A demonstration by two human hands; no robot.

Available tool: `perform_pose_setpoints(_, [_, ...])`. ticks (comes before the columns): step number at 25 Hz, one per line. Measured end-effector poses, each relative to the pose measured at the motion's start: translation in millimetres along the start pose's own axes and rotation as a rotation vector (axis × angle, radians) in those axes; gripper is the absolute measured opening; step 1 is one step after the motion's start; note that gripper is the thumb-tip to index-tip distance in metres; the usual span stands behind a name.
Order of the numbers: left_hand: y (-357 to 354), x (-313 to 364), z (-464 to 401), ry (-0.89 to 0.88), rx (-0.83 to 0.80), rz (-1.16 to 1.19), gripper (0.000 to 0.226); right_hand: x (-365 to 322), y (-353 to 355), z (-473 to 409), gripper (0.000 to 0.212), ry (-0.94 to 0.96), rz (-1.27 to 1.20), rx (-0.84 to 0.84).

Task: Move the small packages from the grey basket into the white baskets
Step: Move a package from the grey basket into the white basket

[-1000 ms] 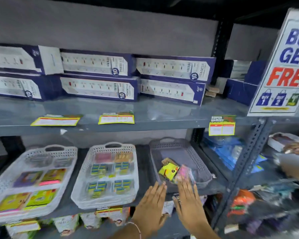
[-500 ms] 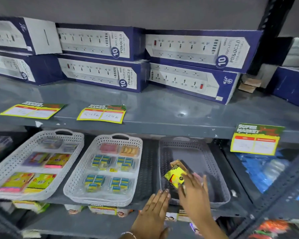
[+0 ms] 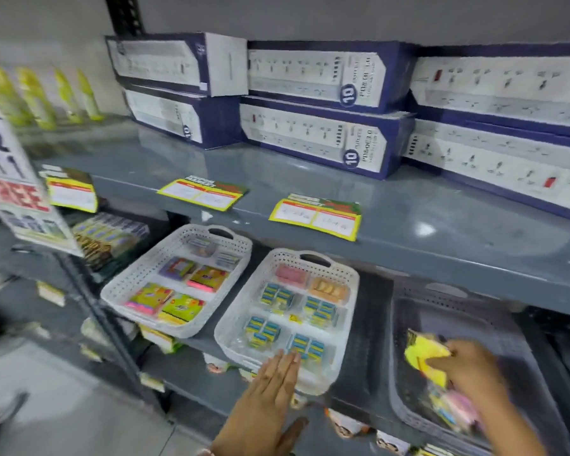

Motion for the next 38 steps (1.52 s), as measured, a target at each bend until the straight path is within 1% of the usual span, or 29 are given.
perform_pose_setpoints(2, [22,-54,7,0.112,0.042,0.015,0.083,-39,11,0,0.022,0.089,-0.042,0.191])
perform_pose_setpoints(3, [32,-78,9,0.168,0.07,0.016,0.081,-68,15,2,0.018,0.182,-0.095,0.261])
perform_pose_setpoints(4, [40,-106,12,0.214,0.098,0.017,0.08,-101,6,-1,0.014,0.281,-0.212,0.277])
perform_pose_setpoints(5, [45,-132,13,0.255,0.11,0.026,0.08,-136,-6,-2,0.015,0.355,-0.385,0.235])
perform_pose_setpoints(6, [49,-154,12,0.304,0.089,0.032,0.079,-170,-22,-2,0.025,0.385,-0.526,0.164])
perform_pose_setpoints(7, [52,-180,12,0.347,0.054,0.028,0.08,-206,-49,-6,0.031,0.395,-0.625,0.085])
perform_pose_setpoints(9, [54,-219,6,0.391,0.02,-0.024,0.08,-277,-104,-8,0.017,0.423,-0.707,-0.088])
perform_pose_setpoints(12, [54,-258,-1,0.34,-0.04,-0.162,0.073,-379,-181,-6,0.029,0.565,-0.616,-0.271])
perform_pose_setpoints(15, [54,-274,-9,0.208,-0.049,-0.179,0.062,-439,-249,-14,0.04,0.611,-0.416,-0.405])
perform_pose_setpoints(17, [56,-280,-15,0.152,0.027,-0.152,0.054,-454,-282,-22,0.045,0.612,-0.293,-0.448])
perform_pose_setpoints(19, [53,-287,-17,0.102,0.068,-0.135,0.049,-460,-306,-28,0.048,0.566,-0.198,-0.478])
perform_pose_setpoints(21, [50,-290,-15,0.064,0.101,-0.112,0.047,-457,-320,-32,0.048,0.55,-0.078,-0.483])
perform_pose_setpoints(23, [48,-290,-16,0.038,0.125,-0.098,0.047,-452,-329,-33,0.045,0.57,0.1,-0.502])
perform_pose_setpoints(26, [48,-291,-20,0.006,0.141,-0.088,0.046,-449,-335,-24,0.053,0.596,0.265,-0.604])
perform_pose_setpoints(29, [49,-292,-21,0.013,0.122,-0.071,0.046,-452,-335,-18,0.043,0.643,0.336,-0.566])
perform_pose_setpoints(31, [49,-294,-21,0.032,0.102,-0.078,0.046,-453,-335,-14,0.041,0.669,0.387,-0.546])
perform_pose_setpoints(33, [52,-292,-21,0.051,0.079,-0.088,0.046,-454,-334,-10,0.043,0.678,0.414,-0.535])
perform_pose_setpoints(35, [55,-288,-23,0.081,0.049,-0.085,0.049,-456,-324,-7,0.053,0.69,0.384,-0.541])
perform_pose_setpoints(36, [57,-287,-22,0.107,0.031,-0.071,0.052,-455,-317,-6,0.063,0.698,0.322,-0.548])
perform_pose_setpoints(38, [59,-285,-23,0.143,0.021,-0.006,0.06,-444,-289,-6,0.079,0.672,0.075,-0.504])
Point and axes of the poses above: each hand's wrist, its own z-axis away from the middle knuckle, its own y-axis out of the back of the hand, x = y × z, the point moved 3 cm from there along -z, towards the middle knuckle, and after that the axes turned 15 degrees about y, right-handed, at the moved point
